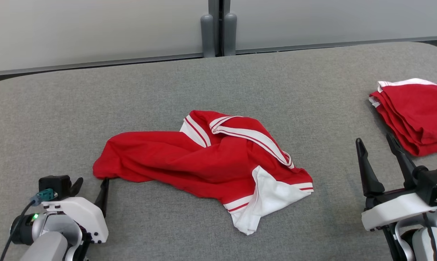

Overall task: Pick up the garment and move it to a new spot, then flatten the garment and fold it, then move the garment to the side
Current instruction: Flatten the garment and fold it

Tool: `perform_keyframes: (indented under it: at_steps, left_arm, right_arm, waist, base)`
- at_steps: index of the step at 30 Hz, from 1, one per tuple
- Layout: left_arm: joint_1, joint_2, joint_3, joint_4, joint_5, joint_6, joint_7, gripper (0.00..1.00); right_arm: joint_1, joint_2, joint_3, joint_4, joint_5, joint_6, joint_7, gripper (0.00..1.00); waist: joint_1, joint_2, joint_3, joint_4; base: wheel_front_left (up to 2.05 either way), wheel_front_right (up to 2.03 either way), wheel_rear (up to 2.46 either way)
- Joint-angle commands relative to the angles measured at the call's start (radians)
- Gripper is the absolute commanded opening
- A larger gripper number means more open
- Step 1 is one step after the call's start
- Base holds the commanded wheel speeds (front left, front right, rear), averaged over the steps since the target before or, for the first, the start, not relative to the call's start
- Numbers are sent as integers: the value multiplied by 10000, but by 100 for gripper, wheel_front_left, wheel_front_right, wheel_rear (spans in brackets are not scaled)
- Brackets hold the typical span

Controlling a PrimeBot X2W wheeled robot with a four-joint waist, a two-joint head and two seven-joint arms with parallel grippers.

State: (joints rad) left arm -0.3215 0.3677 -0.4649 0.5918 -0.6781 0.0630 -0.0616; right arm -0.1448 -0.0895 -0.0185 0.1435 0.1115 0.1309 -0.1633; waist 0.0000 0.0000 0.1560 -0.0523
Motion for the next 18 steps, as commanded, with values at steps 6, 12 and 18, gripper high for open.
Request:
perform_keyframes:
  at_steps: [6, 12, 18]
  left_arm:
    - [-889, -144, -110, 1386, -51, -641, -152, 100]
    - [-1461, -436, -233, 2337, -86, -1167, -548, 0]
    - [-1382, -422, -360, 2108, 11, -1275, -835, 0]
  right_arm:
    - [-114, -111, 4, -158, -40, 0, 95, 100]
    - [-71, -100, 15, -106, -50, 0, 114, 100]
    - [61, -42, -125, -15, -26, 0, 11, 100]
  waist:
    - [0, 0, 250, -225]
    - [0, 0, 167, -230]
    - [0, 0, -64, 33]
  base:
    - [0, 0, 0]
    - [0, 0, 0]
    - [0, 0, 0]
